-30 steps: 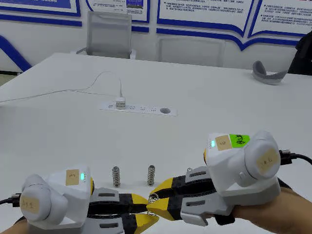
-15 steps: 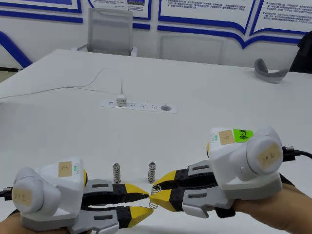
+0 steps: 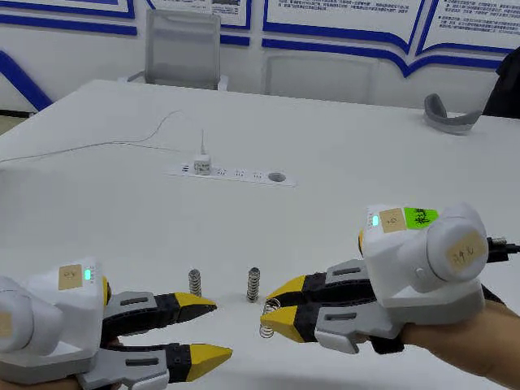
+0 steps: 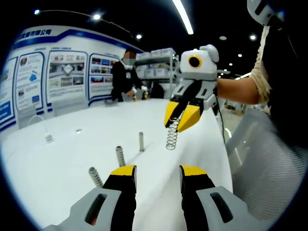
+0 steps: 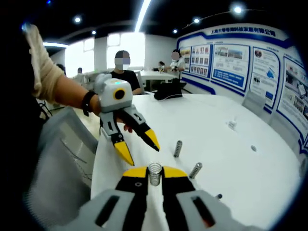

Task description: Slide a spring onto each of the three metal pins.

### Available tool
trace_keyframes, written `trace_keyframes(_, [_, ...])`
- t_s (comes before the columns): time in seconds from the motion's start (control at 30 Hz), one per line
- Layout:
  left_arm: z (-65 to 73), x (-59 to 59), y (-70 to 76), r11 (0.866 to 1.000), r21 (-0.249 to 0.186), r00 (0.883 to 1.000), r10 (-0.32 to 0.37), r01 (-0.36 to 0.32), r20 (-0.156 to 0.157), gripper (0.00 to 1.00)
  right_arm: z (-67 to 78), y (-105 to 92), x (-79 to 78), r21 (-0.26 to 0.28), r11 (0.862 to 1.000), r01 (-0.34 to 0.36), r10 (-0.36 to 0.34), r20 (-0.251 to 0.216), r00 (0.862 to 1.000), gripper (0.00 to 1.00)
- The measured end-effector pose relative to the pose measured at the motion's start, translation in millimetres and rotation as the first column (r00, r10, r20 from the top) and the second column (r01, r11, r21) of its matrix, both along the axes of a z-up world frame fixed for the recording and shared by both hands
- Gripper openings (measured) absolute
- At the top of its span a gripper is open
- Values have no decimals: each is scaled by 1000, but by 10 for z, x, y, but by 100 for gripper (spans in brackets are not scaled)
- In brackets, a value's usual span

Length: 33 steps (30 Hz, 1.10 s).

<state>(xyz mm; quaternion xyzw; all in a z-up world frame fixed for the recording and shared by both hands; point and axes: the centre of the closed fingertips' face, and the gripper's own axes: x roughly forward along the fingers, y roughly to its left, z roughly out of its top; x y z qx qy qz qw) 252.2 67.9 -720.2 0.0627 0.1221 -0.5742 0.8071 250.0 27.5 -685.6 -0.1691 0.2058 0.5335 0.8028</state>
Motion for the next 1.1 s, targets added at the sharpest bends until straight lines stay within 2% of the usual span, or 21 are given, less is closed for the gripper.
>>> trace_keyframes(0.3, [-62,33,184,998,7,998,69,-69,-6,41,40,-127,77,1,999,36,-36,10,999,12])
trace_keyframes(0.43, [-85,52,241,996,18,996,89,-89,7,41,68,-184,112,4,999,52,-52,16,998,12])
trace_keyframes(0.47, [-92,66,263,995,24,995,98,-98,20,41,76,-201,122,5,998,57,-57,17,998,12])
trace_keyframes(0.77, [-80,102,327,992,17,991,127,-128,42,33,112,-308,180,7,996,86,-86,28,996,12])
trace_keyframes(1.1, [-77,118,343,990,5,989,142,-142,32,45,169,-433,266,16,993,120,-121,41,992,12])
